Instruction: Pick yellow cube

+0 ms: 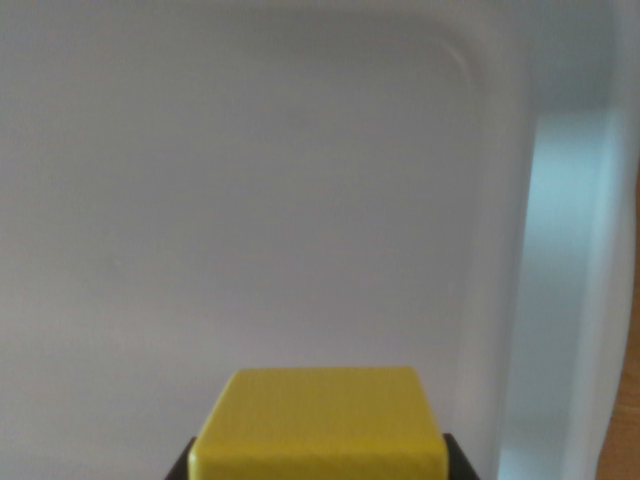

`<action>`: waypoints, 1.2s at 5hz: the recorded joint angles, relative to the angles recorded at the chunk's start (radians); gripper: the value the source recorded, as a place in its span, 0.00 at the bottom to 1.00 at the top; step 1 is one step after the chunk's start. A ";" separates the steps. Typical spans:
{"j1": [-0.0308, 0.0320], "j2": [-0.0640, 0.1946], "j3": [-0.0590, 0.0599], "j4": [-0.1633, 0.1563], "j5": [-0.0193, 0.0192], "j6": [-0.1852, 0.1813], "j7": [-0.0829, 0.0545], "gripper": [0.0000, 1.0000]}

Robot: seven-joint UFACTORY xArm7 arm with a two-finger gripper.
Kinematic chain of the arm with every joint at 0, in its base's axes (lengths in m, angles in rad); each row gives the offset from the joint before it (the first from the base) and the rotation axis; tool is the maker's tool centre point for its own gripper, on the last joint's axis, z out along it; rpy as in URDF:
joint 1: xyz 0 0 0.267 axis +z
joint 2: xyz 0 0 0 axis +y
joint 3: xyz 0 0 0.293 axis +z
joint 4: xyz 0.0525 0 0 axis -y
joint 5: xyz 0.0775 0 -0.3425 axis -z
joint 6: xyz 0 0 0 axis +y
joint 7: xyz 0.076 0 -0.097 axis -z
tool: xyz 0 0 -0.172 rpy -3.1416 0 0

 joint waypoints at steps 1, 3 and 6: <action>0.0003 -0.010 0.000 0.017 -0.0013 0.026 0.001 1.00; 0.0006 -0.017 -0.001 0.030 -0.0023 0.046 0.001 1.00; 0.0008 -0.022 -0.001 0.039 -0.0030 0.061 0.002 1.00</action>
